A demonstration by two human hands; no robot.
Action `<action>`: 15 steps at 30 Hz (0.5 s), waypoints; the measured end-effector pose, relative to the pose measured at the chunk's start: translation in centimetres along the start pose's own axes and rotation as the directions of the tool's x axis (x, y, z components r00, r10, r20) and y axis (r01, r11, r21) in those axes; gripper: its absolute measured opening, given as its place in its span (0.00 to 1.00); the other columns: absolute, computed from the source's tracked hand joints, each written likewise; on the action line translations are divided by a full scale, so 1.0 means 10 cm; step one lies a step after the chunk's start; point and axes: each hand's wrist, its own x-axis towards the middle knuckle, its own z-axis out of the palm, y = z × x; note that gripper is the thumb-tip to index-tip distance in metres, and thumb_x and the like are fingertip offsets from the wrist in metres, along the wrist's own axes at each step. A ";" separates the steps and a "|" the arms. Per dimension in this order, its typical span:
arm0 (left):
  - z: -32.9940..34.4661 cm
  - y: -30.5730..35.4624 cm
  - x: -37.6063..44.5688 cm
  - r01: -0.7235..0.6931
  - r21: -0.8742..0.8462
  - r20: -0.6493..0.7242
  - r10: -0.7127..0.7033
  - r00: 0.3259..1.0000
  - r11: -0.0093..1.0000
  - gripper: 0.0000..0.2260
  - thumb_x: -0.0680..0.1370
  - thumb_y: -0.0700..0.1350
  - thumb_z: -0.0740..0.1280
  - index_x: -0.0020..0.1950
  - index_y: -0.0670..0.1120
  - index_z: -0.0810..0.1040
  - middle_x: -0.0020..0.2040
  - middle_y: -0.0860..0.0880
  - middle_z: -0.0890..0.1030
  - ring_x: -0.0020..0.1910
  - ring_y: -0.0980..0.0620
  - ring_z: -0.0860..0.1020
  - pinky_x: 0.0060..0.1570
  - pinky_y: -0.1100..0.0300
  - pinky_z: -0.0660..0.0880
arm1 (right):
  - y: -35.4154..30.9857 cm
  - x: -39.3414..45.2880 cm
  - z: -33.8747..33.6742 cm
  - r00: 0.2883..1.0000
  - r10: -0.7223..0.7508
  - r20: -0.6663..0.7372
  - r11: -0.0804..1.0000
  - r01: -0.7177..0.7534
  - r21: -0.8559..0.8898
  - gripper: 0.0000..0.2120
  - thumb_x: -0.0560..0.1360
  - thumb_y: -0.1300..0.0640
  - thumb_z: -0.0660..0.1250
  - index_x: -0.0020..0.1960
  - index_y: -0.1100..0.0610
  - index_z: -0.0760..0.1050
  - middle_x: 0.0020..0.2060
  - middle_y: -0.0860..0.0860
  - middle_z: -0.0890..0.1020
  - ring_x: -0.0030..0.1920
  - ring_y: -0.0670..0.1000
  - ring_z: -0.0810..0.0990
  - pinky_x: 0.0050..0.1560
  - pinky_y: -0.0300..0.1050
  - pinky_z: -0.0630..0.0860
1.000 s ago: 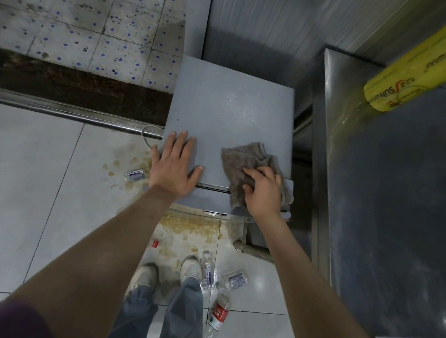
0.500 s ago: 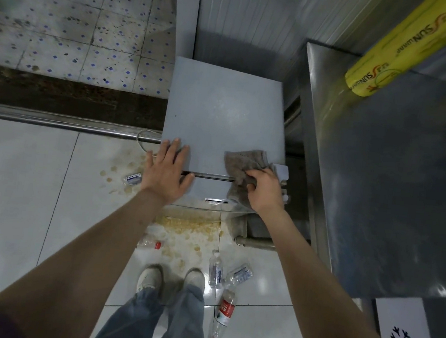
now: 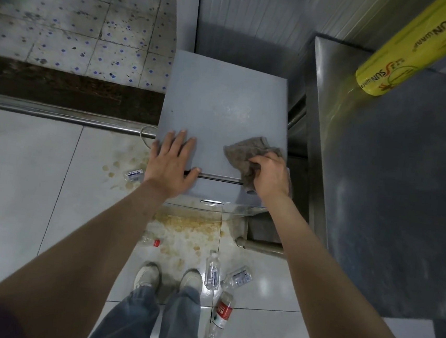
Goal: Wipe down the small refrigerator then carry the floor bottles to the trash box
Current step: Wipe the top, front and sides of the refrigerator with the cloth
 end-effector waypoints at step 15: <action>0.05 -0.01 0.01 0.039 0.028 -0.011 -0.039 0.999 0.999 0.34 0.74 0.64 0.45 0.77 0.51 0.48 0.78 0.48 0.49 0.77 0.45 0.46 0.72 0.42 0.48 | 0.12 0.48 -0.06 0.999 0.035 -0.035 0.988 -0.029 0.153 0.14 0.70 0.69 0.66 0.52 0.56 0.80 0.55 0.57 0.78 0.58 0.57 0.74 0.61 0.53 0.73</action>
